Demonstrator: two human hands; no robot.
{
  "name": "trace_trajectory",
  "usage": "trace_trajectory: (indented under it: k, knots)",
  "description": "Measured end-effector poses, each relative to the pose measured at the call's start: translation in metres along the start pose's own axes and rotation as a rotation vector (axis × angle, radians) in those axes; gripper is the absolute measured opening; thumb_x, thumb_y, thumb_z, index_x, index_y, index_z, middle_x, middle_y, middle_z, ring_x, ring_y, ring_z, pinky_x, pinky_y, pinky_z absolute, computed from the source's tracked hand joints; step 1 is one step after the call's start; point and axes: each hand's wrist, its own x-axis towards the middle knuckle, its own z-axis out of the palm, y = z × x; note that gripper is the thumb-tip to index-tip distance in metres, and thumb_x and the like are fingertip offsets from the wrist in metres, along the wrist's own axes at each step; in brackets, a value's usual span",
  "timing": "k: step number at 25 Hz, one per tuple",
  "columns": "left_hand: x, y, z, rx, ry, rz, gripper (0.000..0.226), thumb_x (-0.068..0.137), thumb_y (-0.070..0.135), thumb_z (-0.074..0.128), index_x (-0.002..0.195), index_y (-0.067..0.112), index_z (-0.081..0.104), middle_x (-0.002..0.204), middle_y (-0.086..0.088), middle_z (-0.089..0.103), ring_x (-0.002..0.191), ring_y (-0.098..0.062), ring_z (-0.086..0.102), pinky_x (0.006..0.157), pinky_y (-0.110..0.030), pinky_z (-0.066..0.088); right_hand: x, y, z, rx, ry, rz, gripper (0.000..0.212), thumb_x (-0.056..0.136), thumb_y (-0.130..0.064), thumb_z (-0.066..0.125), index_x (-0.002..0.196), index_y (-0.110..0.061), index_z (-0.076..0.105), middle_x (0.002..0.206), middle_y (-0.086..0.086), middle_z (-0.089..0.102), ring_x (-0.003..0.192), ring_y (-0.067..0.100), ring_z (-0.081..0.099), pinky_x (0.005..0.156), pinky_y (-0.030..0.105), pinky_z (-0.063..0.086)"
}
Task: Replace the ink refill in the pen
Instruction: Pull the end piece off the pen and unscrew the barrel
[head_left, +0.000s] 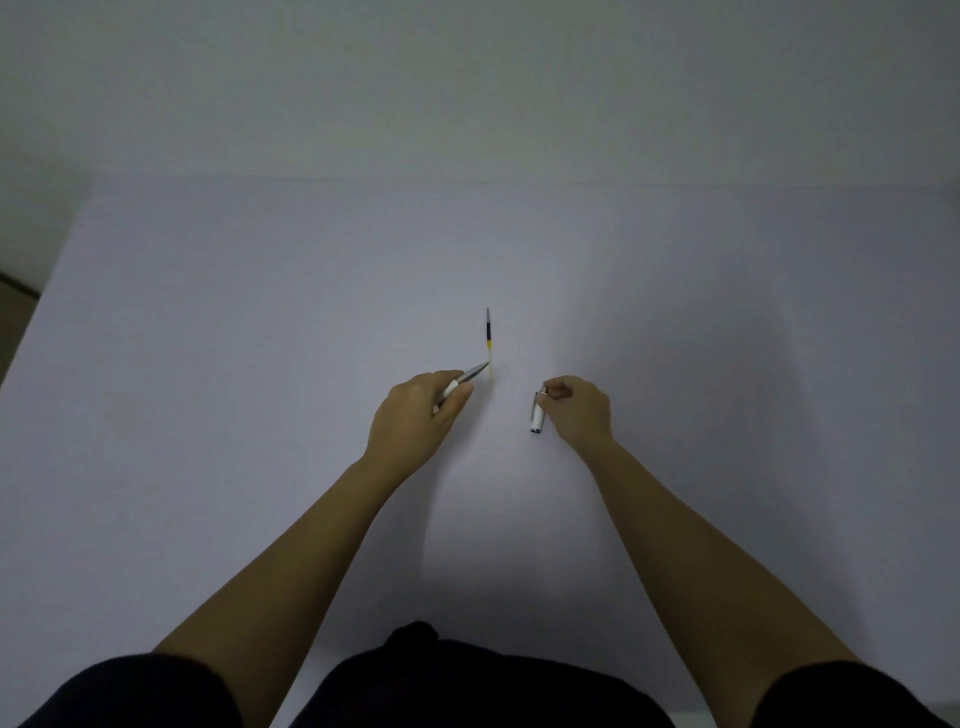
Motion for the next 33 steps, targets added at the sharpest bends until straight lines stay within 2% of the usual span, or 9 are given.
trace_trajectory:
  k: [5, 9, 11, 15, 19, 22, 27, 31, 33]
  knots:
    - [0.002, 0.005, -0.002, -0.017, -0.041, 0.010, 0.029, 0.095, 0.031, 0.048, 0.112, 0.015, 0.065, 0.090, -0.005, 0.070, 0.078, -0.019, 0.061, 0.066, -0.027, 0.048, -0.001, -0.004, -0.008, -0.002, -0.048, 0.042, 0.036, 0.084, -0.027, 0.067, 0.113, -0.006, 0.064, 0.112, 0.012, 0.068, 0.105, 0.025, 0.061, 0.089, 0.027, 0.044]
    - [0.000, 0.005, -0.016, 0.024, -0.175, 0.023, 0.019, 0.095, 0.019, 0.046, 0.090, 0.008, 0.060, 0.073, -0.006, 0.057, 0.066, -0.021, 0.050, 0.059, -0.026, 0.035, -0.008, -0.031, -0.035, -0.059, -0.083, -0.188, 0.024, 0.092, -0.023, 0.055, 0.108, -0.009, 0.067, 0.111, 0.010, 0.070, 0.100, 0.022, 0.065, 0.075, 0.012, 0.036]
    - [0.000, 0.008, -0.029, 0.055, -0.220, 0.068, 0.019, 0.096, 0.021, 0.046, 0.087, 0.013, 0.060, 0.070, -0.003, 0.053, 0.063, -0.017, 0.046, 0.060, -0.027, 0.034, -0.014, -0.055, -0.054, -0.131, -0.159, -0.348, 0.026, 0.095, -0.022, 0.048, 0.108, -0.012, 0.068, 0.110, 0.007, 0.071, 0.100, 0.020, 0.065, 0.081, 0.016, 0.040]
    - [0.001, 0.026, -0.052, 0.199, -0.231, 0.292, 0.028, 0.098, 0.026, 0.045, 0.121, 0.022, 0.060, 0.082, -0.003, 0.057, 0.073, -0.016, 0.049, 0.066, -0.026, 0.035, -0.038, -0.095, -0.076, -0.330, -0.353, -0.535, 0.038, 0.098, -0.031, 0.035, 0.107, -0.006, 0.063, 0.110, 0.017, 0.068, 0.103, 0.031, 0.060, 0.092, 0.041, 0.047]
    - [-0.003, 0.042, -0.061, 0.069, -0.151, 0.277, 0.025, 0.094, 0.031, 0.052, 0.115, 0.019, 0.061, 0.077, 0.008, 0.055, 0.067, -0.007, 0.049, 0.060, -0.014, 0.034, -0.057, -0.116, -0.088, -0.544, -0.496, -0.552, 0.036, 0.100, -0.030, 0.034, 0.107, -0.015, 0.065, 0.098, 0.006, 0.071, 0.081, 0.024, 0.059, 0.076, 0.035, 0.045]
    - [-0.010, 0.047, -0.062, -0.004, -0.146, 0.272, 0.017, 0.094, 0.033, 0.051, 0.092, 0.021, 0.063, 0.065, 0.007, 0.054, 0.056, -0.007, 0.045, 0.053, -0.017, 0.033, -0.064, -0.123, -0.102, -0.558, -0.398, -0.674, 0.027, 0.094, -0.030, 0.050, 0.096, -0.015, 0.072, 0.087, 0.007, 0.075, 0.059, 0.015, 0.053, 0.061, 0.025, 0.039]
    - [-0.018, 0.055, -0.063, -0.089, -0.131, 0.235, 0.025, 0.096, 0.030, 0.048, 0.087, 0.017, 0.067, 0.061, 0.006, 0.052, 0.052, -0.003, 0.044, 0.049, -0.013, 0.034, -0.079, -0.119, -0.110, -0.541, -0.148, -1.007, 0.020, 0.085, -0.020, 0.065, 0.102, -0.012, 0.072, 0.091, 0.010, 0.076, 0.085, 0.028, 0.066, 0.103, 0.028, 0.033]
    - [-0.021, 0.062, -0.071, -0.006, -0.075, 0.342, 0.023, 0.095, 0.031, 0.050, 0.088, 0.015, 0.065, 0.064, 0.002, 0.055, 0.057, -0.007, 0.046, 0.057, -0.015, 0.036, -0.086, -0.117, -0.115, -0.416, -0.322, -0.743, 0.034, 0.091, -0.037, 0.052, 0.119, -0.019, 0.060, 0.099, -0.004, 0.073, 0.090, 0.015, 0.065, 0.085, 0.029, 0.048]
    - [-0.021, 0.065, -0.073, 0.018, -0.087, 0.371, 0.022, 0.095, 0.032, 0.049, 0.090, 0.017, 0.065, 0.062, 0.008, 0.052, 0.057, -0.005, 0.047, 0.057, -0.013, 0.036, -0.088, -0.118, -0.114, -0.401, -0.327, -0.732, 0.026, 0.095, -0.030, 0.047, 0.105, -0.018, 0.068, 0.089, -0.004, 0.075, 0.079, 0.016, 0.066, 0.073, 0.030, 0.050]
